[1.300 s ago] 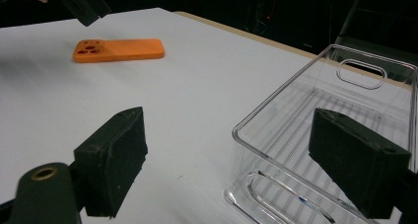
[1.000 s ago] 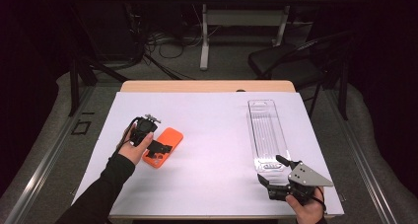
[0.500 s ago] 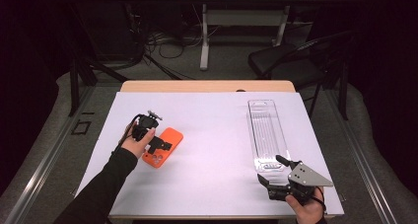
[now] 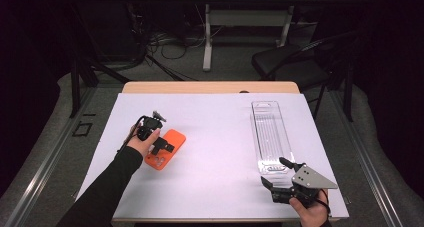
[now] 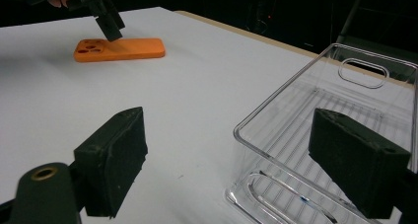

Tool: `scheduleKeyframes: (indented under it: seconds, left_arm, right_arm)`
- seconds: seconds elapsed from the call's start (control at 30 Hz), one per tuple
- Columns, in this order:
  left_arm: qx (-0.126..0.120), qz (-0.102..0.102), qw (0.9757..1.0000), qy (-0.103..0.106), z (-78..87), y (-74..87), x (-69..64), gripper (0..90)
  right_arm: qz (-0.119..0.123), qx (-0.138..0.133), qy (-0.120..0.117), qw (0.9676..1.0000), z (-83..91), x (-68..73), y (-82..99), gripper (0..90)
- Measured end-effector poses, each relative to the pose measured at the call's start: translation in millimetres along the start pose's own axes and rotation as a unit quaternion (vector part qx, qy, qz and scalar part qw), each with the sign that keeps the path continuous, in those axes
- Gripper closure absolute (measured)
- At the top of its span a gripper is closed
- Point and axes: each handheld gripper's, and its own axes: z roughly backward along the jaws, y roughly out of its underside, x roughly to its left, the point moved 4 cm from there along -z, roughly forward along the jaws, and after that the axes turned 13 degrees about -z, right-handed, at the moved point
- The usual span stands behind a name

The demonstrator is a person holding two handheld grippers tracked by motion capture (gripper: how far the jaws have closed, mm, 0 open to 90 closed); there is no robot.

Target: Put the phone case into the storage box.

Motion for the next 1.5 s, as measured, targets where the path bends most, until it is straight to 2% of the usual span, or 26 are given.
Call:
scheduleKeyframes:
  seconds: [0.23,0.77,1.1,1.23,1.33,1.43,1.5]
  left_arm:
    - [0.012,0.002,0.9999,0.002,-8.6,-2.0,-0.6,6.4]
    - [0.048,-0.008,0.9988,-0.005,-20.1,-2.6,-2.5,7.5]
    - [0.054,-0.009,0.9984,-0.012,-22.9,-4.0,-2.7,7.7]
    - [0.07,-0.019,0.9972,-0.018,-25.1,-5.9,-4.6,6.6]
    - [0.085,-0.029,0.9957,-0.024,-29.3,-7.4,-8.5,0.3]
    - [0.099,-0.034,0.9939,-0.036,-31.2,-9.1,-10.6,0.3]
    - [0.101,-0.03,0.9939,-0.032,-31.0,-9.7,-10.3,0.2]
  right_arm:
    - [0.0,0.0,0.0,1.0,0.0,-0.3,0.1,14.2]
    - [0.0,0.0,-0.001,1.0,-0.3,-0.3,0.2,14.2]
    - [0.0,0.003,-0.002,1.0,-0.4,-0.2,0.5,14.2]
    - [0.0,0.003,-0.004,1.0,-0.6,0.3,0.6,14.2]
    - [0.001,0.004,-0.003,1.0,-0.7,0.2,0.7,14.2]
    - [0.001,0.004,-0.003,1.0,-0.6,0.0,0.7,14.2]
    - [0.001,0.006,-0.004,1.0,-0.3,-0.2,0.9,14.2]
